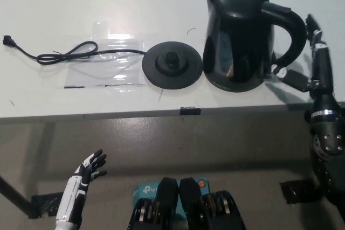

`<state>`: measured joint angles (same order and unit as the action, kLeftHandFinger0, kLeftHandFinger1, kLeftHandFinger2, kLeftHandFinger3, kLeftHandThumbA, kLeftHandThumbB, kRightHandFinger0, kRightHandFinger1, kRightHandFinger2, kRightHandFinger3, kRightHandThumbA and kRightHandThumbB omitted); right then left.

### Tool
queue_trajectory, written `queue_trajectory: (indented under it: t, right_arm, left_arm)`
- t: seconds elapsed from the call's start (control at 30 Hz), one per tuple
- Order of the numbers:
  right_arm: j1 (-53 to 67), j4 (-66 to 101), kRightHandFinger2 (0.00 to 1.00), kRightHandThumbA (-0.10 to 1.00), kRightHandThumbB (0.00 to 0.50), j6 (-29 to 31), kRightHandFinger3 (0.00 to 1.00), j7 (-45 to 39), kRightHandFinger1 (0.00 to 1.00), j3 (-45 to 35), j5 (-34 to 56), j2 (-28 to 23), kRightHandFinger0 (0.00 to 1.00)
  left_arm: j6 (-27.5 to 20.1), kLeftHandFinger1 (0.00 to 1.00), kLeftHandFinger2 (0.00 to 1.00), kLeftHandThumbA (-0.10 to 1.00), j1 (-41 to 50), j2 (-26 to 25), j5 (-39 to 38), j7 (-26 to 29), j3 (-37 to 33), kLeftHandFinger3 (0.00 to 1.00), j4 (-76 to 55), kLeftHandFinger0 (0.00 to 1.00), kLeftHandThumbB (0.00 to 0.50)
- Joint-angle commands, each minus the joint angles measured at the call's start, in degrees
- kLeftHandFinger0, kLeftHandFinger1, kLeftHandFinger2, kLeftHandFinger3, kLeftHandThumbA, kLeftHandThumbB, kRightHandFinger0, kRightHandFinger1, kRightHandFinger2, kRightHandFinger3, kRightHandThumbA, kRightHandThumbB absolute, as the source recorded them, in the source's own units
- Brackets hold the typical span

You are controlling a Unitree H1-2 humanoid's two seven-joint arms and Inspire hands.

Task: Use the right hand to grab the handle of the kettle from the base and place it on the right side

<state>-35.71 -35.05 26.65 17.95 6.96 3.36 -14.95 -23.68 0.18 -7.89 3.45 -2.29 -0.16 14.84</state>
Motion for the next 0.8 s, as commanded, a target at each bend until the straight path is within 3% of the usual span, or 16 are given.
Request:
queue_trajectory:
  t: [0.0,0.17,0.47,0.57,0.67,0.73,0.77]
  right_arm:
    - [3.85,23.82,1.00,1.00,0.500,-1.47,1.00,-4.55,1.00,-7.16,11.13,-2.38,1.00]
    - [9.03,33.75,1.00,1.00,0.500,-4.19,1.00,-2.24,1.00,-8.38,4.17,-1.77,1.00]
    - [18.00,47.94,1.00,1.00,0.500,-4.22,1.00,-2.95,1.00,-9.10,2.28,0.26,1.00]
    - [23.39,58.17,1.00,1.00,0.500,-3.32,1.00,-3.76,1.00,-7.85,-2.56,1.95,1.00]
    - [29.47,63.38,1.00,1.00,0.500,-0.01,1.00,-4.52,1.00,-5.98,-14.81,6.68,1.00]
    - [32.83,60.47,1.00,1.00,0.405,0.27,1.00,-2.38,1.00,-0.87,-17.05,6.35,1.00]
    - [33.53,59.29,1.00,1.00,0.400,0.27,1.00,-2.00,1.00,-0.12,-17.03,6.51,1.00]
  left_arm:
    - [-2.22,0.90,0.88,1.00,0.44,-0.60,-1.34,-0.29,0.58,0.91,-1.80,0.83,0.500]
    - [-3.03,0.92,0.92,1.00,-0.31,-0.88,-1.28,-0.18,0.80,0.96,-0.71,0.85,0.500]
    - [-1.79,0.94,0.95,1.00,0.16,-0.96,-1.01,-0.27,0.81,0.98,-1.81,0.87,0.500]
    - [-2.32,0.95,0.97,1.00,-0.43,-0.94,-2.23,-0.66,1.02,1.00,-1.40,0.88,0.500]
    - [-3.13,1.00,1.00,1.00,-1.19,-0.95,-1.91,-0.52,0.97,1.00,-0.93,0.93,0.500]
    - [-3.25,1.00,1.00,1.00,-1.02,-1.18,-1.86,-0.66,0.87,1.00,-1.16,1.00,0.500]
    - [-3.25,1.00,1.00,1.00,-0.97,-1.20,-1.92,-0.76,0.82,1.00,-1.12,1.00,0.500]
